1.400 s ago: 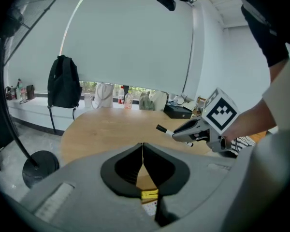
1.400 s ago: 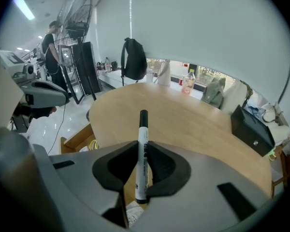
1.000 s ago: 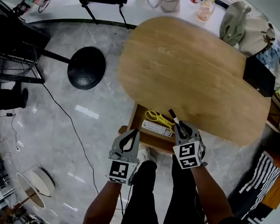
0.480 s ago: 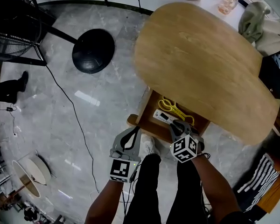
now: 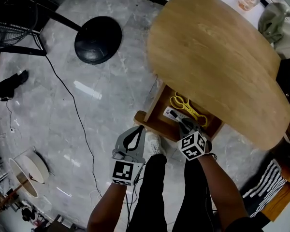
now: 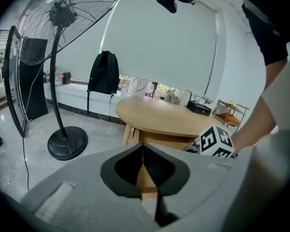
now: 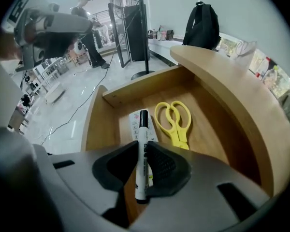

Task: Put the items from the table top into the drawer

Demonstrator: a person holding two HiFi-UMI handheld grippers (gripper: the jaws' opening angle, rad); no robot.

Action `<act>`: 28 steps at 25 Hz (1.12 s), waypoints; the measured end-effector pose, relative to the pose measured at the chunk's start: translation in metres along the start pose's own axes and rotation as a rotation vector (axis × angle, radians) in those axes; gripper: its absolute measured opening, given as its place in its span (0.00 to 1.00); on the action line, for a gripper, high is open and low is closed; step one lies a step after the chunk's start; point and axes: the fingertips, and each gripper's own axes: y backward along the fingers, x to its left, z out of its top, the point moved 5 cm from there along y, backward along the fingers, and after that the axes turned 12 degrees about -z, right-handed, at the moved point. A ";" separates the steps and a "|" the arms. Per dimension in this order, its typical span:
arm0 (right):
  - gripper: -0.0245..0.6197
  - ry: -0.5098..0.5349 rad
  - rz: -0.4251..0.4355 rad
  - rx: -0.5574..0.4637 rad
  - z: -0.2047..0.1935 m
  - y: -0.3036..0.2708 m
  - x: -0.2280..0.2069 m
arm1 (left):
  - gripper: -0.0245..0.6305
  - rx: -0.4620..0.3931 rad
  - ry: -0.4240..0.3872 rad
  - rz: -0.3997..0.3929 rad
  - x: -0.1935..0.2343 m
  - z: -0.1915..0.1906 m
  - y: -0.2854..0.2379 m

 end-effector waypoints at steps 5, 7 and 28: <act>0.14 -0.052 -0.003 0.062 -0.009 -0.009 -0.002 | 0.07 0.002 0.011 -0.004 0.004 -0.003 -0.002; 0.15 -0.071 -0.015 0.084 -0.012 -0.012 -0.003 | 0.07 0.002 0.012 -0.006 0.004 -0.003 -0.003; 0.23 -0.129 0.004 -0.005 0.005 0.036 -0.001 | 0.07 0.009 -0.016 -0.040 -0.011 0.011 -0.012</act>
